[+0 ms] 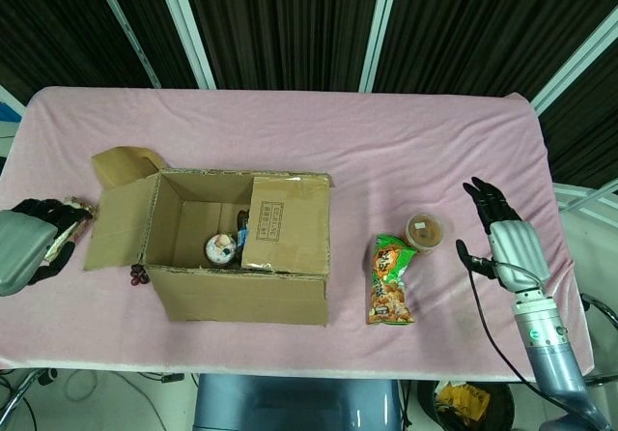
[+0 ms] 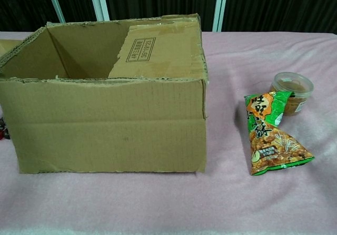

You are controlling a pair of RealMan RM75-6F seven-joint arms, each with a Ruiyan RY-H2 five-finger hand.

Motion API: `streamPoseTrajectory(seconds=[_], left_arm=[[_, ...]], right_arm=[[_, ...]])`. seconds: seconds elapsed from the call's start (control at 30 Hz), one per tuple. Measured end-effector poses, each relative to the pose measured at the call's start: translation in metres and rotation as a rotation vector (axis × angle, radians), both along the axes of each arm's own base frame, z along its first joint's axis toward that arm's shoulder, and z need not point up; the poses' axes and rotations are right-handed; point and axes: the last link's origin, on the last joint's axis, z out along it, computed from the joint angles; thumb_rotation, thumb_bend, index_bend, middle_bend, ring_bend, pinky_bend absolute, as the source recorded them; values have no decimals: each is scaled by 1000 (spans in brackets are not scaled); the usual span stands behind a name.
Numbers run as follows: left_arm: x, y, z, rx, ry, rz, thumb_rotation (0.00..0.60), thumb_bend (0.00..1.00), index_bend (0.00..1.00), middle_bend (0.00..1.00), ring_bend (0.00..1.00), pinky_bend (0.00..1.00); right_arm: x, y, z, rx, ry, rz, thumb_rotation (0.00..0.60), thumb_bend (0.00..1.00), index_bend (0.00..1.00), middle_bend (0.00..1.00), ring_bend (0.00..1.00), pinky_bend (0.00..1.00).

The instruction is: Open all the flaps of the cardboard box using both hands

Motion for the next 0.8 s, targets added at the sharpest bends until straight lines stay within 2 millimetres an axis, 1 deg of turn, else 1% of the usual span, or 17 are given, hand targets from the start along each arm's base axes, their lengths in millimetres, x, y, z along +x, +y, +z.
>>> streamPoseTrajectory(seconds=[0.07, 0.13, 0.3, 0.37, 0.43, 0.47, 0.53, 0.6, 0.7, 0.8], left_arm=[[-11, -2, -12, 49, -63, 25, 600, 196, 42, 13, 0, 77], [-21, -5, -24, 103, -122, 51, 600, 166, 20, 7, 0, 76], [-41, -9, -45, 234, -216, 90, 600, 153, 0, 0, 0, 33], [-50, -11, -54, 277, -239, 105, 600, 150, 0, 0, 0, 20], [-59, -12, -61, 302, -249, 121, 600, 149, 0, 0, 0, 3], [-63, -13, -64, 310, -252, 127, 600, 149, 0, 0, 0, 1], [-71, -14, -69, 323, -261, 139, 600, 149, 0, 0, 0, 0], [-77, -16, -71, 330, -273, 147, 600, 148, 0, 0, 0, 0], [-84, -18, -73, 340, -291, 155, 600, 149, 0, 0, 0, 0], [-88, -19, -72, 347, -310, 155, 600, 149, 0, 0, 0, 0]], right_arm=[[8, -4, 1, 6, 40, 34, 600, 484, 0, 19, 31, 249], [17, -8, 3, 17, 87, 74, 600, 488, 0, 20, 31, 249], [39, -18, 2, 54, 172, 156, 600, 550, 0, 24, 31, 249], [48, -22, 1, 73, 206, 188, 600, 623, 0, 31, 31, 249], [59, -26, -2, 95, 239, 225, 600, 765, 10, 49, 32, 249], [65, -29, -4, 105, 252, 244, 600, 820, 20, 55, 33, 249], [80, -34, -9, 130, 280, 292, 600, 938, 64, 70, 36, 249], [94, -39, -13, 148, 304, 337, 600, 987, 103, 82, 40, 249], [120, -47, -23, 176, 343, 417, 600, 1000, 174, 136, 80, 249], [148, -54, -34, 202, 374, 494, 600, 1000, 280, 242, 169, 249]])
